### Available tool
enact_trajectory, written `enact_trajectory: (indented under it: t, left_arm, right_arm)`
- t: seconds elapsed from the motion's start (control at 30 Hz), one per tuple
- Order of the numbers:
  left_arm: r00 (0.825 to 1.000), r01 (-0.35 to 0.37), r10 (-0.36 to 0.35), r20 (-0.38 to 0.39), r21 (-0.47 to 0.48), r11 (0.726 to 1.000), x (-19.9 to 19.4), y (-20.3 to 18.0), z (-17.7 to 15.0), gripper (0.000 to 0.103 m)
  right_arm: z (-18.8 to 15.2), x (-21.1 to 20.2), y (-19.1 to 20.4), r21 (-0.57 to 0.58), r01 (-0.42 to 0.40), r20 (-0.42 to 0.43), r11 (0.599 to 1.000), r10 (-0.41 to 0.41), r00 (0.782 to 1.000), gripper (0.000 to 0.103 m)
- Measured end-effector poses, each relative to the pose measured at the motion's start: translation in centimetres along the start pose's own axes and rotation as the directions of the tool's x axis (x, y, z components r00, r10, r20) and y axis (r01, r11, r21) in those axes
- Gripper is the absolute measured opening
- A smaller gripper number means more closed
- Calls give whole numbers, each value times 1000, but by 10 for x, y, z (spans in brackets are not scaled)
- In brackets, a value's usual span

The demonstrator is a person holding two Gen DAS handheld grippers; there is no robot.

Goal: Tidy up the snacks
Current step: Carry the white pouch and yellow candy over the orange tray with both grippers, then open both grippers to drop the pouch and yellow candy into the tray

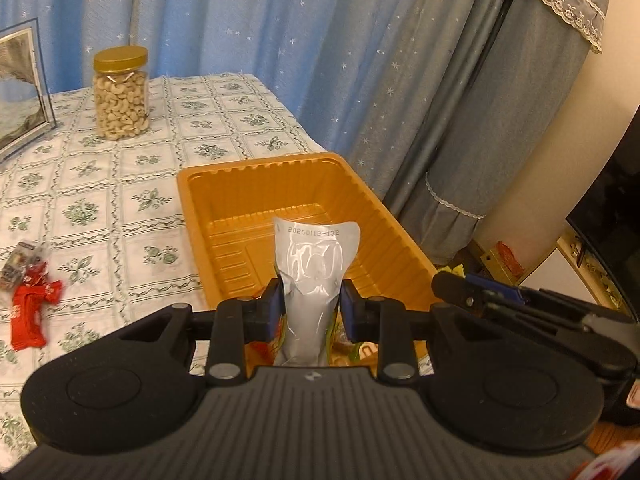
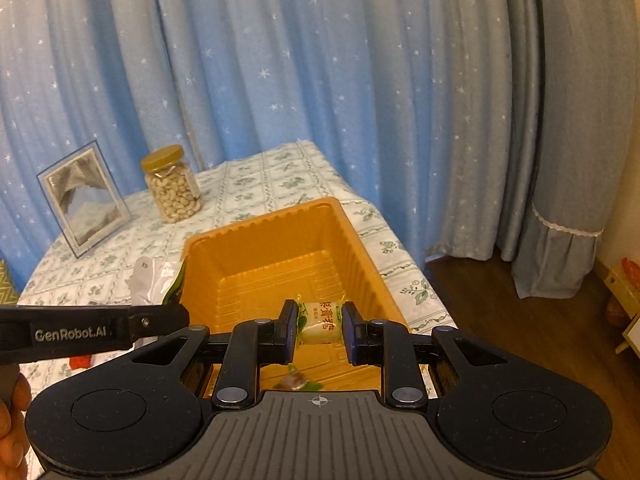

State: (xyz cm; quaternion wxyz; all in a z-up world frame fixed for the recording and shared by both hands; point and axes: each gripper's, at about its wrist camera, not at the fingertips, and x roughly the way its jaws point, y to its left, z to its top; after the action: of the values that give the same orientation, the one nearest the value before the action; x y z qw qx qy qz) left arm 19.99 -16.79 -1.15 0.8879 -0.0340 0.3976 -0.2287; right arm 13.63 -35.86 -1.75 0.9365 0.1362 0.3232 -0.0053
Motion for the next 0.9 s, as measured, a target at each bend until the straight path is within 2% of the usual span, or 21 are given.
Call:
enact_trajectory:
  t: [0.2, 0.3, 0.9]
  left_arm:
    - [1000, -9, 9, -29, -5, 1000, 16, -2, 6, 27]
    - [999, -27, 27, -28, -11, 1000, 19, 1, 6, 35]
    - [994, -105, 106, 26, -45, 993, -24, 36, -20, 37]
  right_arm:
    - [2, 10, -4, 8, -1, -8, 1000, 1, 1000, 24]
    - [2, 13, -4, 10, -2, -12, 1000, 2, 1000, 24]
    - [4, 16, 7, -19, -37, -19, 999, 37, 999, 24]
